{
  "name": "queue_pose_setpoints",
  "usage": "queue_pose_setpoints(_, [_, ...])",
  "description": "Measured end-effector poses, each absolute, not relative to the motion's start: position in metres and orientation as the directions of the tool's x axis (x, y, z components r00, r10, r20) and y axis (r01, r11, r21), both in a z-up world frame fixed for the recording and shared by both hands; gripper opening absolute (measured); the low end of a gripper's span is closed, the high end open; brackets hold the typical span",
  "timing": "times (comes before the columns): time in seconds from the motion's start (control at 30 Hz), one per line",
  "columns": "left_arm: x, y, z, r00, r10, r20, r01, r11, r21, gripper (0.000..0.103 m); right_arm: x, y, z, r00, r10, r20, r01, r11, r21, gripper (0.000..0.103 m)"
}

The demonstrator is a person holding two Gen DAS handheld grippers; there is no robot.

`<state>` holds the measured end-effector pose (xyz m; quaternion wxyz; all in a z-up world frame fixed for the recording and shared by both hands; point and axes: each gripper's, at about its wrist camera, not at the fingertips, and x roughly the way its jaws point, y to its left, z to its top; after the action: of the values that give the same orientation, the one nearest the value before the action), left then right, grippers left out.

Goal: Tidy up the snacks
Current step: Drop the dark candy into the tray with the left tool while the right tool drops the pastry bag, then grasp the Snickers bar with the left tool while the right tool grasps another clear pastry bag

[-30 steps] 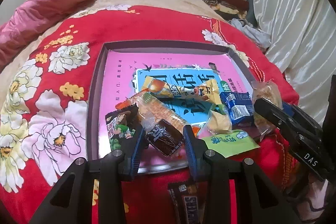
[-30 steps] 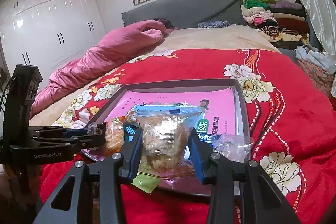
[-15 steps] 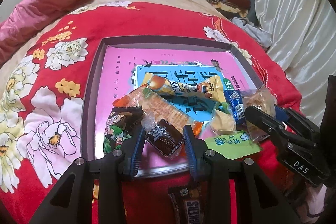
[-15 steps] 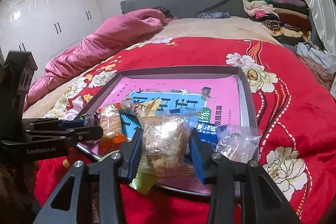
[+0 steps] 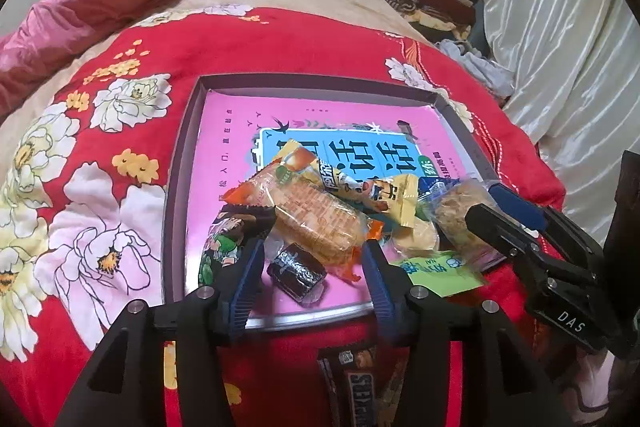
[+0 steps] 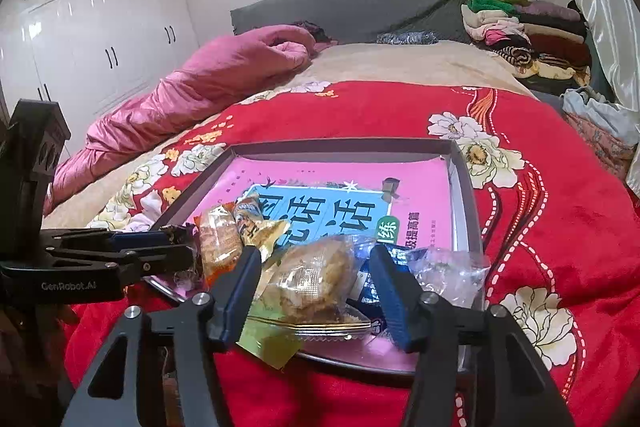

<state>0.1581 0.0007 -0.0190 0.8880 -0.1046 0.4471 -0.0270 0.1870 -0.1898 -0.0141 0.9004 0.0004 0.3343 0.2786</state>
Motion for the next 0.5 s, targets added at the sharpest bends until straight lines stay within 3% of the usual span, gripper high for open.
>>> queue_pose_setpoints(0.5, [0.12, -0.001, -0.012, 0.577, -0.196, -0.793, 0.005, 0.972, -0.236, 0.063, 0.148, -0.186, 0.0, 0.586, 0.55, -0.595, -0.572, 0.801, 0.177, 0.064])
